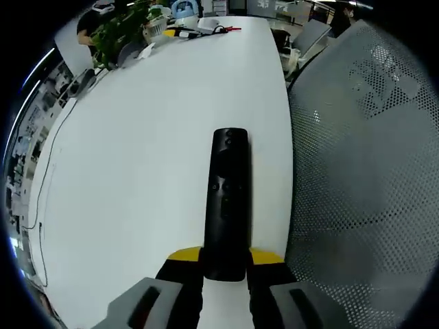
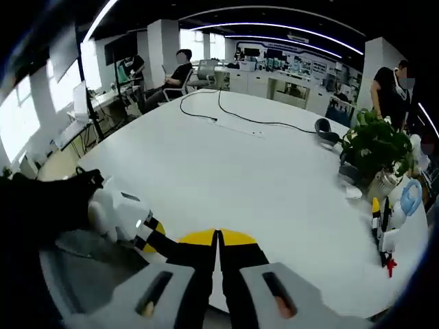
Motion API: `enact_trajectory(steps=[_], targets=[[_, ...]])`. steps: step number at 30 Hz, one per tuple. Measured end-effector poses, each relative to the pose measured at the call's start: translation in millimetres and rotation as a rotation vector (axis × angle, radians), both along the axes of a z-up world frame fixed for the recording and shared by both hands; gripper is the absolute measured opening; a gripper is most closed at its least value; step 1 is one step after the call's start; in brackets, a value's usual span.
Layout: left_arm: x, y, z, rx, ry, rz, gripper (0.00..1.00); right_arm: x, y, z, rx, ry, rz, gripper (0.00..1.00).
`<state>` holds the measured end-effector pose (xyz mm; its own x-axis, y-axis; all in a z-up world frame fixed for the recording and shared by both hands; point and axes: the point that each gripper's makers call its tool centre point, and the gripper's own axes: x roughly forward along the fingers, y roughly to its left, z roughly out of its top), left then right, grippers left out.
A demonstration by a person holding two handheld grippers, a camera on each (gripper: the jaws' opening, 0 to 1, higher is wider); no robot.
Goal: Press the specified remote control buttons in sequence, fully releasing each button before pressing the next.
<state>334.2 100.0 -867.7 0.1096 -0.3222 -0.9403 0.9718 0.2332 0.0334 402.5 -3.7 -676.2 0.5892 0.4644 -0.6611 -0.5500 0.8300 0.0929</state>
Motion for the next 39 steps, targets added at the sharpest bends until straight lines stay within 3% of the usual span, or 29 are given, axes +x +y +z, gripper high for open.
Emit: enact_trajectory(steps=[4,6,13,17,18,19,21,22,23,25,32,39], targets=[[-0.9,-0.2,0.7,-0.039,-0.006,0.001,0.24,18.9,6.1,-19.9,0.001,0.05,-0.015,0.0],[-0.1,-0.5,0.8,-0.051,-0.009,-0.004,0.24,20.5,9.7,-35.2,0.034,0.113,-0.044,0.0],[0.7,-0.9,1.2,-0.113,-0.017,-0.034,0.24,12.6,14.9,-108.5,0.303,0.392,-0.192,0.0],[1.7,-1.0,1.1,-0.154,-0.01,-0.033,0.24,-7.1,3.2,-137.4,0.314,0.476,-0.245,0.0],[1.4,-1.9,1.2,-0.159,-0.01,-0.04,0.24,-10.4,-4.6,-148.6,0.279,0.492,-0.264,0.0],[1.4,-2.4,1.2,-0.159,-0.009,-0.043,0.24,-19.2,-5.4,-148.9,0.266,0.576,-0.29,0.0],[1.3,-3.1,1.3,-0.154,-0.006,-0.048,0.24,-10.9,-2.9,-144.4,0.292,0.522,-0.263,0.0],[1.2,-3.5,1.2,-0.152,-0.005,-0.047,0.24,-11.3,-2.8,-146.4,0.293,0.53,-0.264,0.0],[1.2,-3.5,1.2,-0.153,-0.005,-0.047,0.24,-22.1,-1.6,-153.8,0.288,0.604,-0.27,0.0],[1.2,-3.4,1.2,-0.155,-0.007,-0.047,0.24,-27.6,-2.1,-165.4,0.263,0.655,-0.286,0.0],[1.4,-3.1,0.7,-0.17,-0.005,-0.039,0.24,-37.2,2.9,-178.6,0.196,0.687,-0.243,0.0],[1.2,-3.2,0.4,-0.171,-0.004,-0.039,0.24,-41.4,3.5,-181.7,0.208,0.725,-0.247,0.0]])
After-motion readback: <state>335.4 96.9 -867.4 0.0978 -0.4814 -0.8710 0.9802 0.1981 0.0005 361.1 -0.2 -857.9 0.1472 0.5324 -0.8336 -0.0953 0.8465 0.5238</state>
